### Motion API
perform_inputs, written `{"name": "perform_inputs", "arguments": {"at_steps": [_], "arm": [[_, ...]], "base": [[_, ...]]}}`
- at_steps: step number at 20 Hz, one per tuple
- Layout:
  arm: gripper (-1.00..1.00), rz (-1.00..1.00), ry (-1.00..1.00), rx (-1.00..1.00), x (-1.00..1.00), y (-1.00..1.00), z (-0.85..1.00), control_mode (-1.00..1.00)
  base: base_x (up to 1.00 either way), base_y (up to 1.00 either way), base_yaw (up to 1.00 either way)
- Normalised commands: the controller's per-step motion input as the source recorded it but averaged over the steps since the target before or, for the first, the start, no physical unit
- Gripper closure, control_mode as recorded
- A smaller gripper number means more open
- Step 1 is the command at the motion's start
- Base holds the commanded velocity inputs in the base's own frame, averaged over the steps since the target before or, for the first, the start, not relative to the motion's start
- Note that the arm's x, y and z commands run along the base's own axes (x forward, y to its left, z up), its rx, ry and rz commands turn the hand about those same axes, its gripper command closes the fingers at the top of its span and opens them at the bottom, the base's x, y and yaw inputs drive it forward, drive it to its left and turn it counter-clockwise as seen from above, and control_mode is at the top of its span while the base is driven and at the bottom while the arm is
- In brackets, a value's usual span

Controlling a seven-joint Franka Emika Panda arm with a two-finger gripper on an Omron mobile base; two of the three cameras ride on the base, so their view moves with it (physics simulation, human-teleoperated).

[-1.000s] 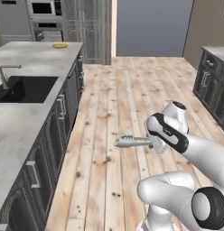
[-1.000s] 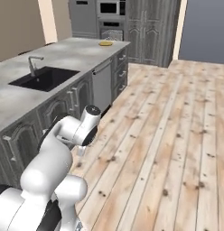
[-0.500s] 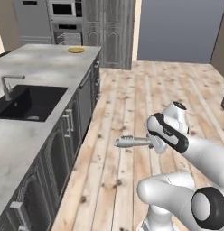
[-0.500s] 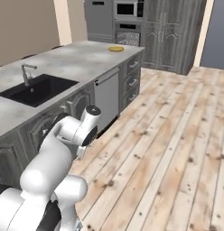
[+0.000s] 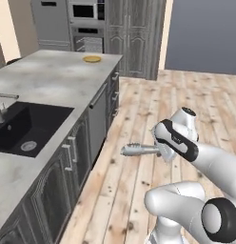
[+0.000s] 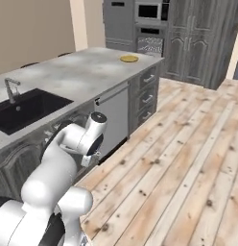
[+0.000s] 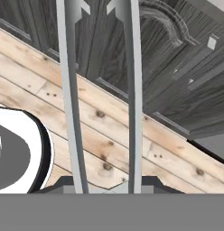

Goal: Pick up the tongs from the counter and place them near the plate next to the oven.

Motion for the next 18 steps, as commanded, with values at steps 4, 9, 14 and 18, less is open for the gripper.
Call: {"name": "perform_inputs", "arguments": {"at_steps": [4, 9, 14, 18], "arm": [[1.00, 0.00, 0.00, 0.00, 0.00, 0.00, 0.00, 1.00], [1.00, 0.00, 0.00, 0.00, 0.00, 0.00, 0.00, 1.00], [1.00, 0.00, 0.00, 0.00, 0.00, 0.00, 0.00, 1.00], [1.00, 0.00, 0.00, 0.00, 0.00, 0.00, 0.00, 1.00]], "base": [[1.00, -0.24, 0.25], [1.00, -0.25, 0.27], [1.00, -0.26, 0.28], [1.00, -0.27, 0.28]]}}
